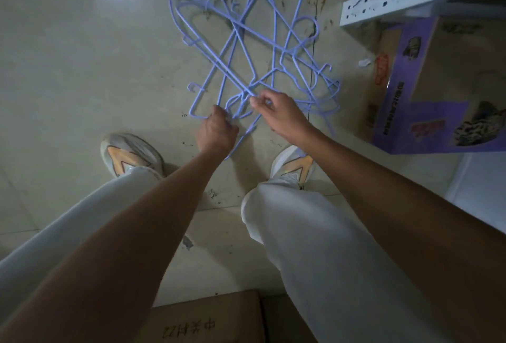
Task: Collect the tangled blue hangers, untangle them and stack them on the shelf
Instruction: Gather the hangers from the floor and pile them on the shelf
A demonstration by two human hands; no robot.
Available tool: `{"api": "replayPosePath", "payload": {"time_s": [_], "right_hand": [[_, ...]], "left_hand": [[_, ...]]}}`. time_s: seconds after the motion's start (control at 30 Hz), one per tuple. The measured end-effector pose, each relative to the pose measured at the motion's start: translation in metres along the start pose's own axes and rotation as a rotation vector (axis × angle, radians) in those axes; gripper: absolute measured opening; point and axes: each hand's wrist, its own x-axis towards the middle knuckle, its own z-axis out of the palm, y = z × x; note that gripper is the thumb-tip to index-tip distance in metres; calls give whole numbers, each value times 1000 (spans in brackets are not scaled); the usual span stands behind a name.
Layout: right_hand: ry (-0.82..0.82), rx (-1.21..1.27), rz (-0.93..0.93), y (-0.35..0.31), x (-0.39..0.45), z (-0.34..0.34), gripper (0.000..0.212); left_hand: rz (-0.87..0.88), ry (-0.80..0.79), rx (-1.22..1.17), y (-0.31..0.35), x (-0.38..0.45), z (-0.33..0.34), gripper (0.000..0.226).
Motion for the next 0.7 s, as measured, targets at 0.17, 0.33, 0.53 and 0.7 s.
{"api": "replayPosePath", "payload": {"time_s": [0.17, 0.33, 0.53, 0.7], "right_hand": [[102, 132, 78, -5, -21, 17, 54], [234, 22, 170, -44, -67, -8, 71], [224, 308, 255, -117, -151, -61, 59], [170, 573, 404, -182, -231, -99, 64]], "left_hand": [[-55, 19, -185, 2, -24, -7, 15], [-98, 18, -514, 16, -83, -62, 25], [-189, -60, -788, 45, -178, -167, 36], [-256, -94, -946, 64, -258, -245, 25]]}}
